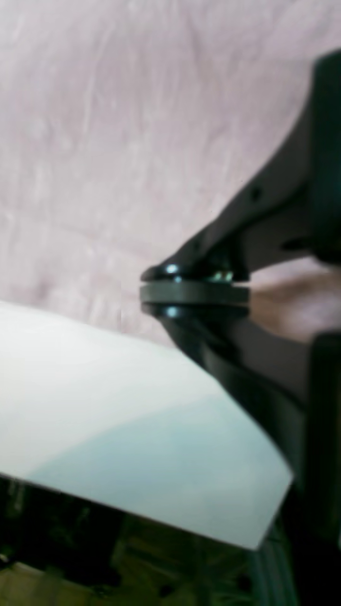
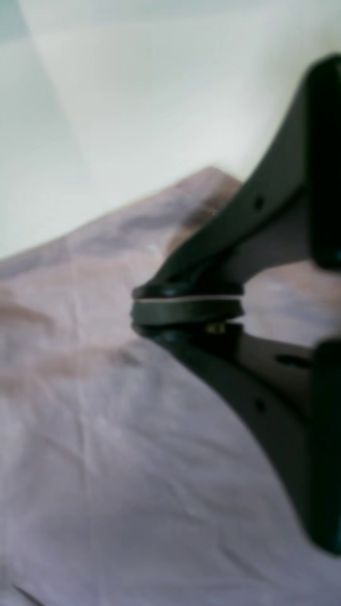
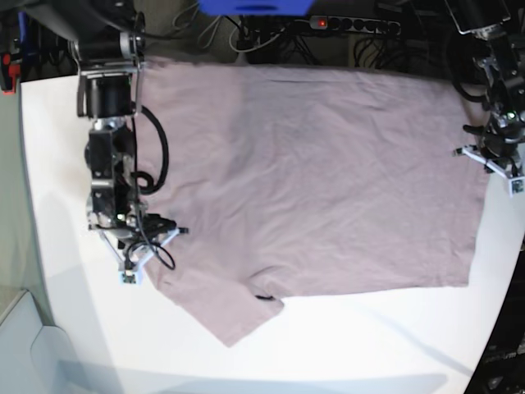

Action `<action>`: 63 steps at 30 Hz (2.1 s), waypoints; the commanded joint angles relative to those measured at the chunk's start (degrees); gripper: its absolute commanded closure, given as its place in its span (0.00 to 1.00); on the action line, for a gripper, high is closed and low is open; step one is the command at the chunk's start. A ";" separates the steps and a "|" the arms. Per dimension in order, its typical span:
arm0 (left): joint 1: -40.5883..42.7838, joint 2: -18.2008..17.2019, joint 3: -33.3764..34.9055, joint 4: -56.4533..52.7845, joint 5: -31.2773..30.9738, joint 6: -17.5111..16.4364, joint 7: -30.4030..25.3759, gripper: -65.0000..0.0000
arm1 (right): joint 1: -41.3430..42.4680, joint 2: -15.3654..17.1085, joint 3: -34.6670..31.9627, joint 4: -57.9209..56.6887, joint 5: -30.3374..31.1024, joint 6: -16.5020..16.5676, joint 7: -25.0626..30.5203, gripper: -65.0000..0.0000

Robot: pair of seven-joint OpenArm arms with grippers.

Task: Layout the t-shirt on the table in an organized manner, then fold the t-shirt properly
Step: 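Regrasp the shirt edge with the right gripper and pull it flat, then grasp the shirt shoulders with both grippers and lift slightly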

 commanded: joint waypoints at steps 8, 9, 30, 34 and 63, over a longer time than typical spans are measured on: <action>0.74 0.46 -3.08 1.15 -0.15 0.17 -1.10 1.00 | 8.67 2.61 0.07 -21.65 -0.30 0.17 13.76 1.00; 0.92 0.73 -3.70 1.15 -0.15 0.17 -1.10 1.00 | 9.37 3.31 0.07 -23.76 -0.30 0.09 15.70 1.00; 11.64 10.31 -3.70 20.06 -0.06 -0.01 15.34 1.00 | 20.71 8.24 6.76 -28.42 0.06 -0.18 17.46 1.00; 12.52 8.64 -3.61 15.48 -0.23 -0.01 14.90 1.00 | 12.71 6.22 7.64 -14.35 -0.12 0.00 11.57 1.00; -13.33 1.87 10.28 -19.33 0.12 0.17 0.66 1.00 | -31.07 2.96 3.86 32.77 -0.21 6.68 -8.21 1.00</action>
